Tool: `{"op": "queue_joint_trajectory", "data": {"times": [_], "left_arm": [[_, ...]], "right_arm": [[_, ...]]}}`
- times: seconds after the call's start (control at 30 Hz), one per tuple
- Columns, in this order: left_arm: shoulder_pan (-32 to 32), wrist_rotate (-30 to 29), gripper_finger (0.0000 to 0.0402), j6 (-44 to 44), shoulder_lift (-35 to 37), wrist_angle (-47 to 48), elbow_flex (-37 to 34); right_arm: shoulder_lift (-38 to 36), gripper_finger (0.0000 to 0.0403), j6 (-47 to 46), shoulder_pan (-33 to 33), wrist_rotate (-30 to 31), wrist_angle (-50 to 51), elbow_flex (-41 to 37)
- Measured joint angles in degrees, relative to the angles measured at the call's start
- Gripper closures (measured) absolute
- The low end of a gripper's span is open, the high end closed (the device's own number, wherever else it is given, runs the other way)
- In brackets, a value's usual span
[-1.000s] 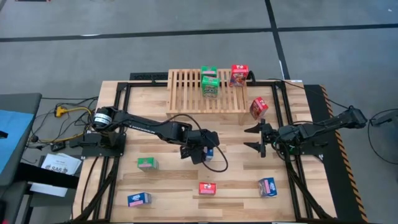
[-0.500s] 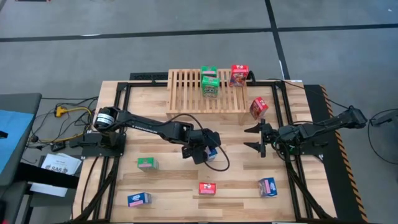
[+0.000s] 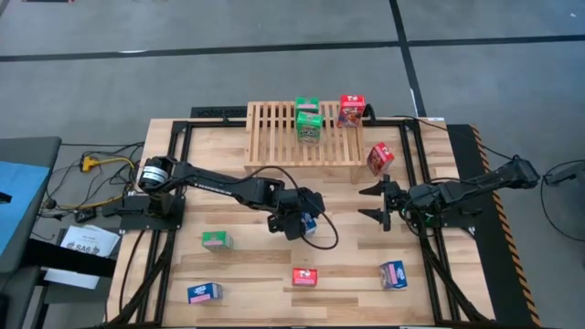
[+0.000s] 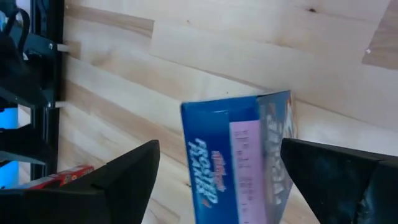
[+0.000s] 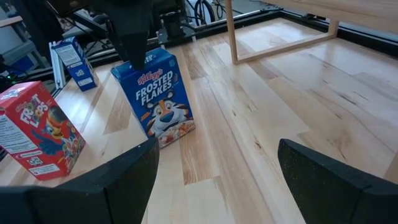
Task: Stack cereal on shelf
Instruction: Put the top blue cereal box on the shelf
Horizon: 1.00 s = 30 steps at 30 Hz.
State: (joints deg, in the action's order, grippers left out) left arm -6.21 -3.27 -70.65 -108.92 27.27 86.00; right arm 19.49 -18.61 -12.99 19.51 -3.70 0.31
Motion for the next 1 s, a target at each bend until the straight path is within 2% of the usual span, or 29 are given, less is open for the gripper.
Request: {"op": "queue_joint_trajectory", "data": {"times": [0.4, 1.0], "left_arm": [[0.1, 1.2, 0.0099, 0.2, 0.0, 2.1, 0.0], [2.0, 4.5, 0.0105, 5.4, 0.0, 3.3, 0.0]], "right_arm": [[0.0, 0.0049, 0.0, 0.0, 0.0, 0.0, 0.0], [0.0, 0.0049, 0.2, 0.0, 0.0, 0.0, 0.0]]}}
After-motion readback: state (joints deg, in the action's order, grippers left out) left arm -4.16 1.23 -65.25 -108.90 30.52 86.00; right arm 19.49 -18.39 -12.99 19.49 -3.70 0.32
